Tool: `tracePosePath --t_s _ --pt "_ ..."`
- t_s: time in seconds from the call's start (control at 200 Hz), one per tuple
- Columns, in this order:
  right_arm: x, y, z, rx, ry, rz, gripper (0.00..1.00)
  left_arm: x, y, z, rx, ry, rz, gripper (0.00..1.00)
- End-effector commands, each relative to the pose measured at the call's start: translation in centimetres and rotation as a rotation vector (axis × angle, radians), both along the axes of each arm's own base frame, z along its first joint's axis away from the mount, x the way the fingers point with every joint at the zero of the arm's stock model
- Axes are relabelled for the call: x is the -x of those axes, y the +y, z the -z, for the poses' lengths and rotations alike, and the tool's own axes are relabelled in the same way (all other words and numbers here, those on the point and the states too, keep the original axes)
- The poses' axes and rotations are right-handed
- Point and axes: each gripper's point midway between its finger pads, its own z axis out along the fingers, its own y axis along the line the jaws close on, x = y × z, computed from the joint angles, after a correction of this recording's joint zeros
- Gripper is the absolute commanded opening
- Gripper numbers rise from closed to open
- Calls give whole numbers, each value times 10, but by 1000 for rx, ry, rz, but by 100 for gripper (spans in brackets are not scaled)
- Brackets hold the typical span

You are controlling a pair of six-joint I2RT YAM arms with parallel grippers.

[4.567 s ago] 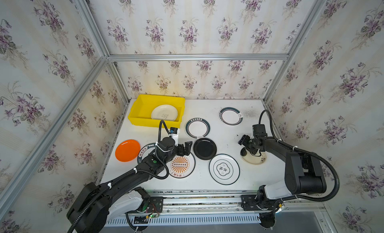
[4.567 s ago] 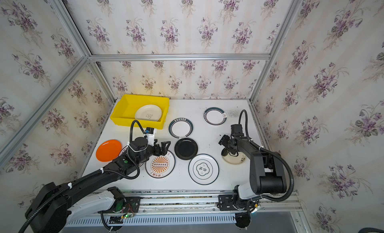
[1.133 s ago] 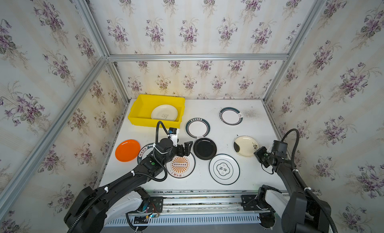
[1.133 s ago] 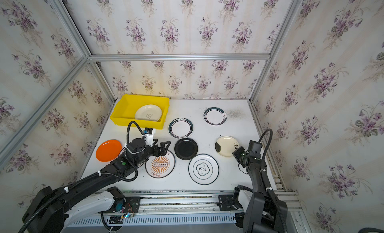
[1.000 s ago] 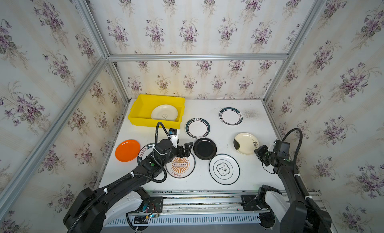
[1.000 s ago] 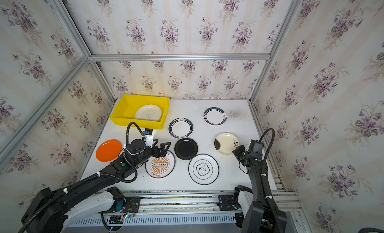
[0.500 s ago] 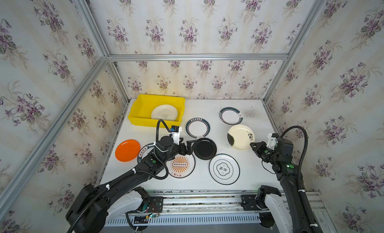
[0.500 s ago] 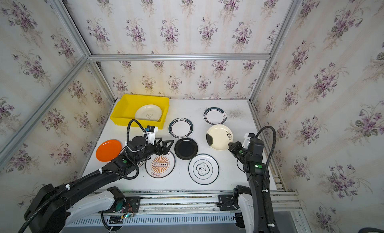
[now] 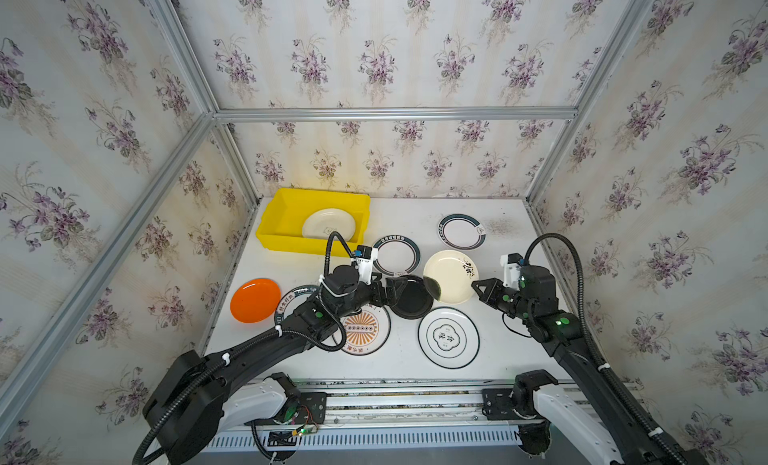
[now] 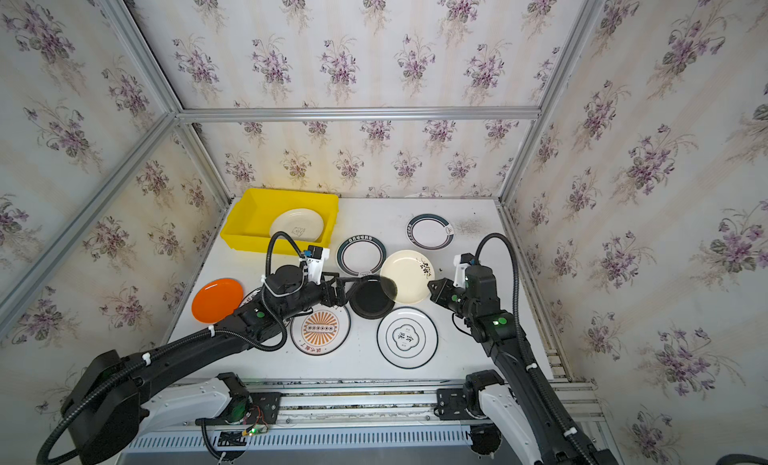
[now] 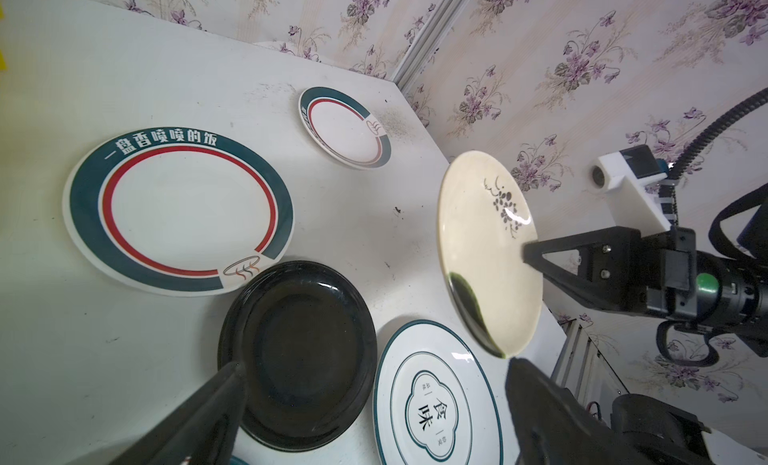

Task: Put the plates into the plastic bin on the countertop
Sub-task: 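Tilt the plate upright with the right gripper and carry it toward the left gripper, then grasp the upright plate's rim with the left gripper beside the right gripper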

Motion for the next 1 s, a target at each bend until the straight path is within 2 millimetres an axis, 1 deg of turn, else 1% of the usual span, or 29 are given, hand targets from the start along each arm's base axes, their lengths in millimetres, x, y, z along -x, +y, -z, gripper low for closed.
tracePosePath --t_s 0.0,0.035,0.045,0.055,0.21,0.29,0.385,0.535,0.605,0.625,0.69,0.72,0.81,0.87,0.994 --pt "-14 7 -19 -24 -84 10 0 -5 -12 -13 27 -26 24 95" --pt "-14 10 -19 -26 -85 3 0 -5 -14 -18 34 -35 29 94" --pt "-14 10 -19 -26 -86 1 0 -7 -16 -11 21 -19 31 93" --pt "-14 11 -19 -27 -86 0 0 -7 -18 -8 17 -15 34 93" --pt "-14 17 -22 -48 -100 -15 0 -11 -32 -9 37 9 64 87" --pt "-14 18 -24 -53 -106 -19 0 -10 -40 -8 44 15 85 81" --pt "-14 21 -26 -64 -114 -29 0 -11 -47 -9 54 19 100 76" --pt "-13 27 -26 -81 -116 -48 0 -12 -57 -15 72 14 123 60" --pt "-12 28 -29 -84 -124 -55 0 -14 -59 -15 72 16 125 56" --pt "-13 28 -29 -84 -126 -54 0 -14 -60 -15 73 15 126 50" --pt "-12 28 -30 -83 -130 -55 0 -15 -62 -15 75 16 126 43" --pt "-12 28 -31 -85 -132 -56 0 -13 -65 -16 80 23 150 41" --pt "-11 29 -32 -85 -137 -61 0 -12 -69 -14 82 32 163 36" --pt "-10 30 -31 -84 -136 -65 0 -12 -71 -13 84 38 169 30" --pt "-9 31 -31 -84 -136 -74 0 -13 -72 -12 86 47 170 25"
